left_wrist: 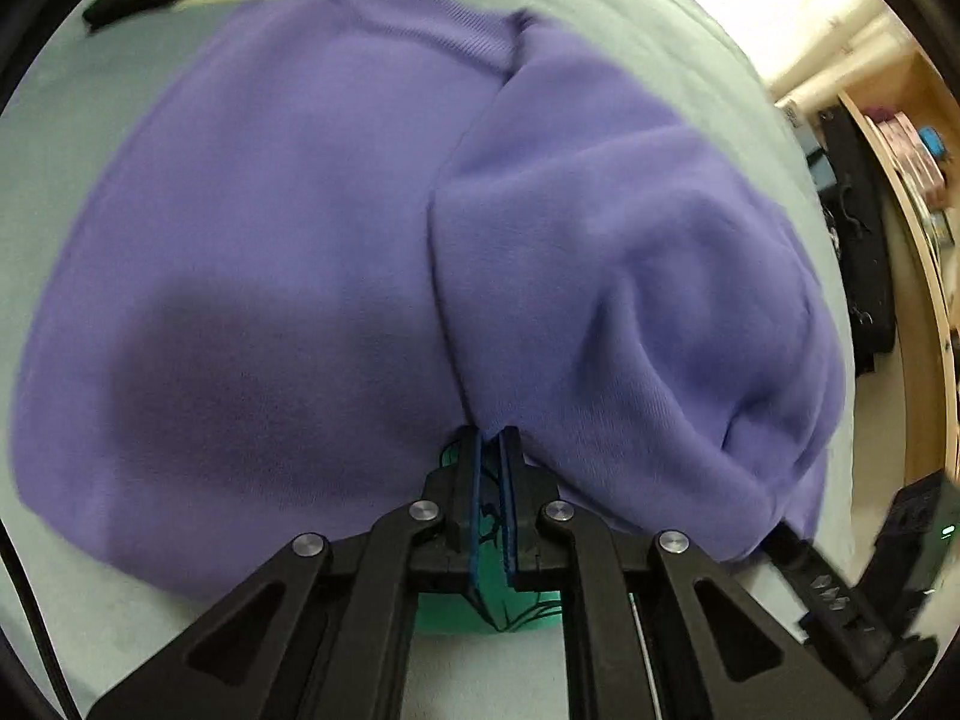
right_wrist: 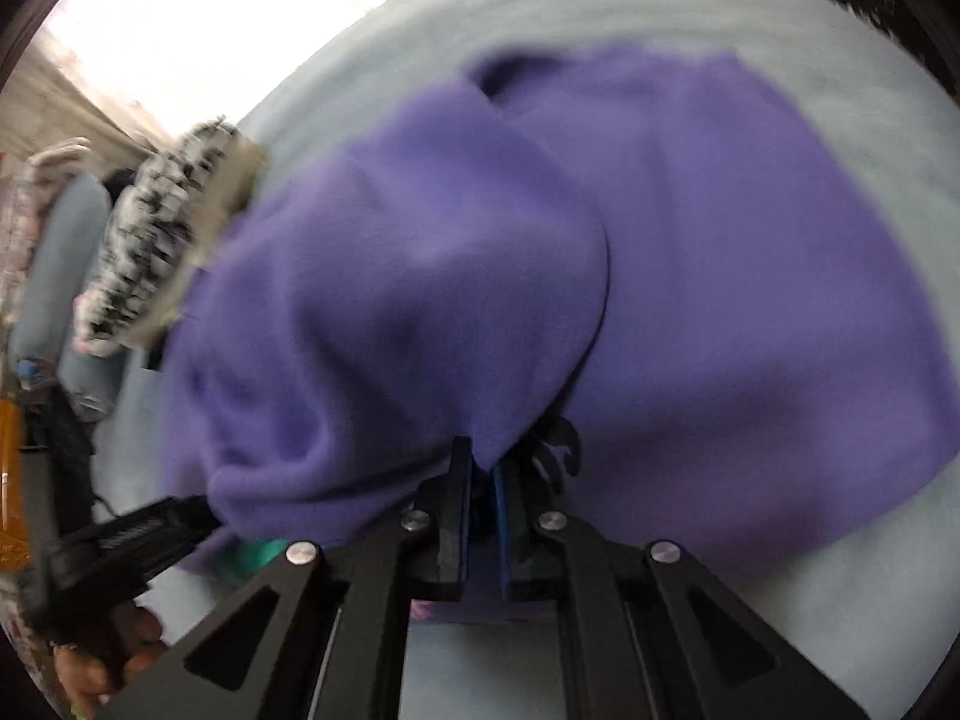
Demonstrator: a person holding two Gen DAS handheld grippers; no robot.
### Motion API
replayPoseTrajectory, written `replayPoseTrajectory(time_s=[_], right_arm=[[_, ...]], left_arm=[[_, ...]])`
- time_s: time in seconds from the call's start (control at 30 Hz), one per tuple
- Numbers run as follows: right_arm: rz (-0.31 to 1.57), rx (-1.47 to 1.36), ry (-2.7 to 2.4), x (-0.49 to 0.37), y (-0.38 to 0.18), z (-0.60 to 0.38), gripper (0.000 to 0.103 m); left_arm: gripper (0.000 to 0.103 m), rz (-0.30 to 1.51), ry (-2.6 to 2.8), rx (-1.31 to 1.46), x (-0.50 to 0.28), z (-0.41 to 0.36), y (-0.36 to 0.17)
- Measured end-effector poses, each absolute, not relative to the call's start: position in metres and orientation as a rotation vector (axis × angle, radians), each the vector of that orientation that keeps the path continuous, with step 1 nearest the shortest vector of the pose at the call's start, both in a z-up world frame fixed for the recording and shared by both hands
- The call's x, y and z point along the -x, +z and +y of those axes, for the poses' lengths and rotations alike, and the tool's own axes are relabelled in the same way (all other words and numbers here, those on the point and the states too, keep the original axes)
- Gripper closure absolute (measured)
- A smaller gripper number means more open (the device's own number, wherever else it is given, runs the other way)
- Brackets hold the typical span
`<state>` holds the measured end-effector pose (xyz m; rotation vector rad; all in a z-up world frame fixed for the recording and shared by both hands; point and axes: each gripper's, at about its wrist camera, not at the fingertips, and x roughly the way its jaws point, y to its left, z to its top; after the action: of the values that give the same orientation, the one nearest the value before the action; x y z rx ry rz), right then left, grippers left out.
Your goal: Fold large clothes
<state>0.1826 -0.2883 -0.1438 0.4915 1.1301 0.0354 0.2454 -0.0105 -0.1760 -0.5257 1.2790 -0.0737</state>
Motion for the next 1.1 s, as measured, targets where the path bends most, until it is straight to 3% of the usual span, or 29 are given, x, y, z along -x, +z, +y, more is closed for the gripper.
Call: replayPoseTrajectory(time_s=[0.1, 0.23, 0.4, 0.6, 0.73, 0.93, 1.1], right_arm=[[1.109, -0.477, 0.061, -0.181, -0.137, -0.289, 0.094], [1.105, -0.435, 0.11, -0.167, -0.122, -0.291, 0.08], [1.0, -0.334, 0.119, -0.139, -0.094, -0.287, 0.08], [0.836, -0.258, 0.349, -0.133, -0.067, -0.253, 0.081], [0.81, -0.187, 0.366, -0.153, -0.074, -0.239, 0.089], [0.939, -0.203, 0.299, -0.19, -0.121, -0.25, 0.095], [1.009, -0.19, 0.279, -0.179, -0.132, -0.251, 0.098]], left_arm=[[0.097, 1.249, -0.08, 0.496, -0.241, -0.012, -0.168], [0.095, 1.216, -0.082, 0.378, -0.223, -0.019, -0.152], [0.093, 1.134, -0.076, 0.297, -0.196, -0.025, -0.122], [0.093, 0.976, -0.303, 0.311, -0.192, -0.049, -0.082], [0.094, 0.902, -0.391, 0.302, -0.209, -0.077, -0.083], [0.099, 1.086, -0.324, 0.354, -0.246, -0.071, -0.15], [0.099, 1.138, -0.316, 0.371, -0.24, -0.066, -0.16]])
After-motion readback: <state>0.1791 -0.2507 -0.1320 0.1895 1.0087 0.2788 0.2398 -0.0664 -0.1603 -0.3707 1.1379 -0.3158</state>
